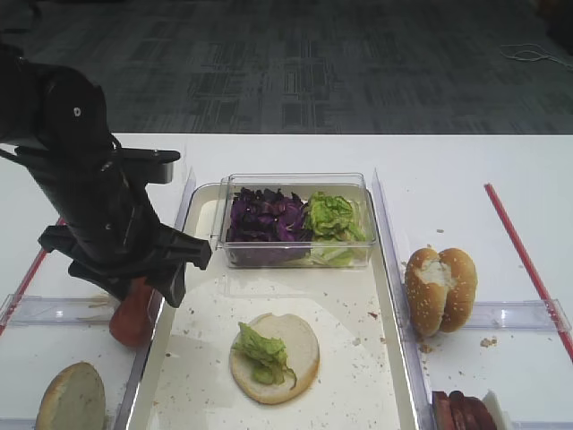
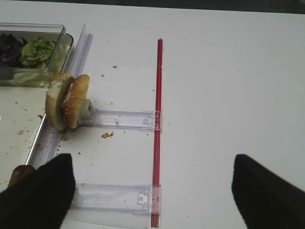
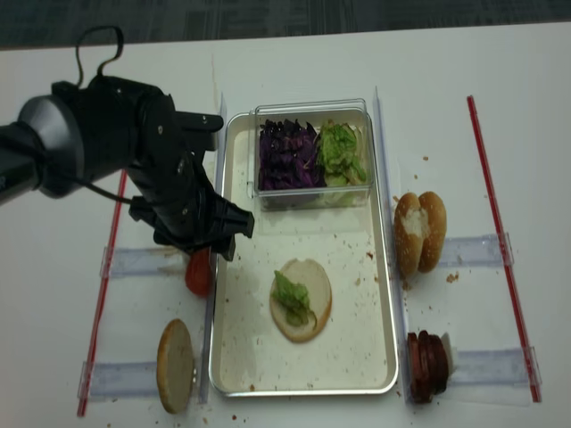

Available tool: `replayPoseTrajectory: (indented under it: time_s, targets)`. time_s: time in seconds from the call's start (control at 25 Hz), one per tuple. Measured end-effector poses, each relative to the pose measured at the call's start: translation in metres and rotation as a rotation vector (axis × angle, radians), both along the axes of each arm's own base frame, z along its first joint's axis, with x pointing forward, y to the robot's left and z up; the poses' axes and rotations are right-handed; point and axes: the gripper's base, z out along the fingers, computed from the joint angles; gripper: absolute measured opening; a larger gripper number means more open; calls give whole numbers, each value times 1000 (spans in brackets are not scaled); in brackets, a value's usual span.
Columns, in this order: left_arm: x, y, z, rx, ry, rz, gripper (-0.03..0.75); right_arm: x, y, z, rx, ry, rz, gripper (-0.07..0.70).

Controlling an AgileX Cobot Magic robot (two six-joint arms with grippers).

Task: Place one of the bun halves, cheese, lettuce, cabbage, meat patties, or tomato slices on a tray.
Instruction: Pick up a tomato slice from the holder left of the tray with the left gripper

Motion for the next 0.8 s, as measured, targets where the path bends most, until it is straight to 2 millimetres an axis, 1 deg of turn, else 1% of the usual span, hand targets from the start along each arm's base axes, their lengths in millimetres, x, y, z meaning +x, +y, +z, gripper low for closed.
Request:
replayPoseTrajectory:
  time_s: [0.24, 0.4, 0.64, 0.8]
  targets:
    - [2, -1, -9, 12, 24, -4, 398, 0, 0, 0, 2, 0, -1, 690]
    - [2, -1, -10, 15, 23, -8, 326, 0, 0, 0, 2, 0, -1, 689]
    - [3, 1, -10, 30, 13, -19, 184, 0, 0, 0, 2, -2, -1, 690]
    - [3, 2, -10, 45, 6, -31, 55, 0, 0, 0, 2, -2, -1, 690]
